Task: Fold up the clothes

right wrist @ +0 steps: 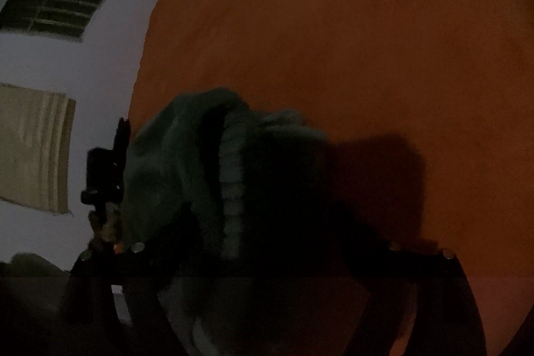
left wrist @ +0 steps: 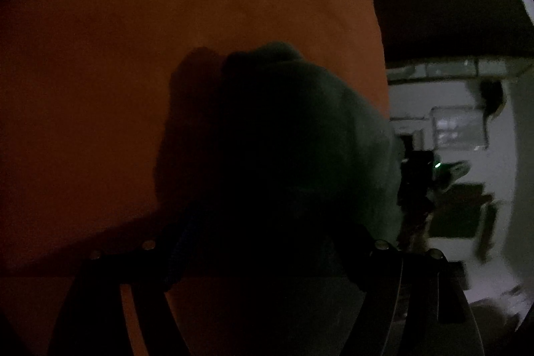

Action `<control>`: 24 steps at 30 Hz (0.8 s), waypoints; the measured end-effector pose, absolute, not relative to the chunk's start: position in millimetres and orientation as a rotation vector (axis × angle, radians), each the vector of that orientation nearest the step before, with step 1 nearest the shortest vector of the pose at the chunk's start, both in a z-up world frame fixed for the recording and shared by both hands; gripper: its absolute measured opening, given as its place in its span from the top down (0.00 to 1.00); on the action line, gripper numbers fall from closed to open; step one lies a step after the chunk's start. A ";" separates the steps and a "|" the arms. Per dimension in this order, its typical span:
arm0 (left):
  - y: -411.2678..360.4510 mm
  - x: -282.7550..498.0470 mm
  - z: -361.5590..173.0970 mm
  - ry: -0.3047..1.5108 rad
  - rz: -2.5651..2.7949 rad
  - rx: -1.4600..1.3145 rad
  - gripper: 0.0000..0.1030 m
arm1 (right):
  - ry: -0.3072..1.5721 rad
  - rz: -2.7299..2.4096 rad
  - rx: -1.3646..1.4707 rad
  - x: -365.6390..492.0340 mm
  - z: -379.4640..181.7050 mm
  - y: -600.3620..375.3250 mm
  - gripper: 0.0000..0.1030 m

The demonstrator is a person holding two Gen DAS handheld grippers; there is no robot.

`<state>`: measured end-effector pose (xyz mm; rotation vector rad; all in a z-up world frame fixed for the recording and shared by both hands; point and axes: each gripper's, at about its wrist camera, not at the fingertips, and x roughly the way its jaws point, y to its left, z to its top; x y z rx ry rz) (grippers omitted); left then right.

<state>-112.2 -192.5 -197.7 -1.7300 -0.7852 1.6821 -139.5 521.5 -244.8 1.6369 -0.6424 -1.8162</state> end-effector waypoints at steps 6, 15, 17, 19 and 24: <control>-188.7 -121.0 -204.1 -0.844 1.664 -1.701 0.26 | -0.695 -1.770 1.632 -149.5 -248.3 505.2 0.17; -173.7 -151.9 -220.6 -1.100 1.659 -1.631 0.27 | -0.795 -1.727 1.602 -163.0 -253.3 503.3 0.26; -172.4 -155.0 -222.2 -1.100 1.639 -1.637 0.27 | -0.801 -1.714 1.609 -161.1 -253.8 504.3 0.25; -174.2 -155.4 -221.1 -1.084 1.632 -1.635 0.28 | -0.816 -1.671 1.624 -165.2 -258.5 500.9 0.23; -189.3 -145.9 -213.9 -1.104 1.529 -1.597 0.26 | -0.794 -1.614 1.633 -177.1 -264.3 503.4 0.23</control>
